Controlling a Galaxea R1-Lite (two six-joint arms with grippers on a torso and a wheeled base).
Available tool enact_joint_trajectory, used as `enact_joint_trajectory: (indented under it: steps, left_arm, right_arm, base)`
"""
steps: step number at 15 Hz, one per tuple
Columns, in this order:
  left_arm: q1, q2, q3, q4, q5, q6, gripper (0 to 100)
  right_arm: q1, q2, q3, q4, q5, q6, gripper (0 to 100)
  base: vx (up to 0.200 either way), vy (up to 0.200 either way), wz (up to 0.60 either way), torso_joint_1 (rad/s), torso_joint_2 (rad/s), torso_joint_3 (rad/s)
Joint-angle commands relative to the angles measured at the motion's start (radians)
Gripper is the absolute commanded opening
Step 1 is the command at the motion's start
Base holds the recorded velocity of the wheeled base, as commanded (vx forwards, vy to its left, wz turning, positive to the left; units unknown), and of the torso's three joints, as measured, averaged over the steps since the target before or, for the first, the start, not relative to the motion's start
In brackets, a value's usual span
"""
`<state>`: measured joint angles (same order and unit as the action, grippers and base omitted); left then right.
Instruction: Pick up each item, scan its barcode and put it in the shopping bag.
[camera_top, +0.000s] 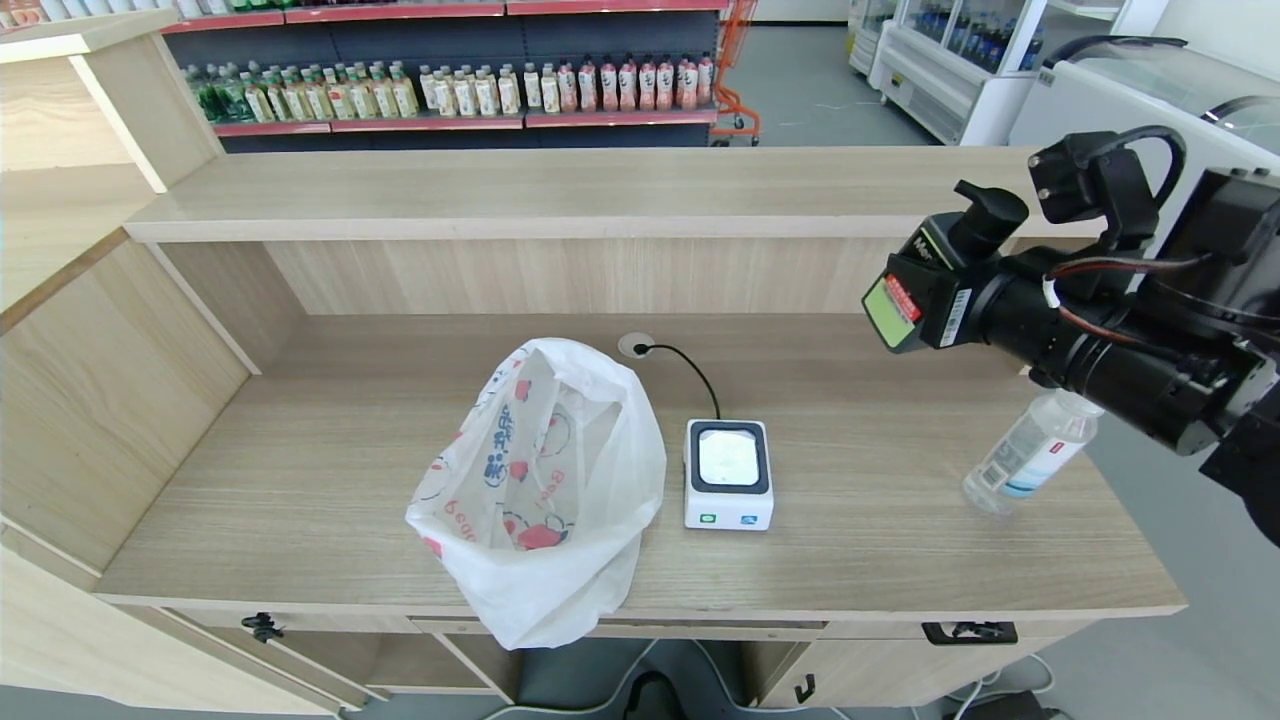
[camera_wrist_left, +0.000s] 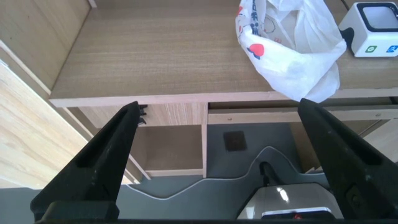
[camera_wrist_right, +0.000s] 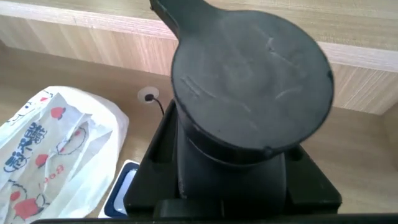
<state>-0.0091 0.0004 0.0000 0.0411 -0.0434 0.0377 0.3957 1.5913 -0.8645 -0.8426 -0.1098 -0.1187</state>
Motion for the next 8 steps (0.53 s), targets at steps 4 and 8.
enact_joint_trajectory:
  steps: [4, 8]
  left_arm:
    - [0.000, 0.000, 0.000, 0.000, -0.001, -0.002, 100]
    - [0.000, 0.000, 0.000, 0.000, 0.000, -0.004, 100]
  right_arm:
    - [0.052, -0.027, -0.001, 0.000, -0.044, -0.001, 0]
    - [0.061, -0.054, 0.001, 0.076, -0.037, 0.036, 0]
  base:
    - [0.000, 0.200, 0.00, 0.007, 0.00, 0.006]
    - [0.000, 0.150, 0.00, -0.002, 0.00, 0.001]
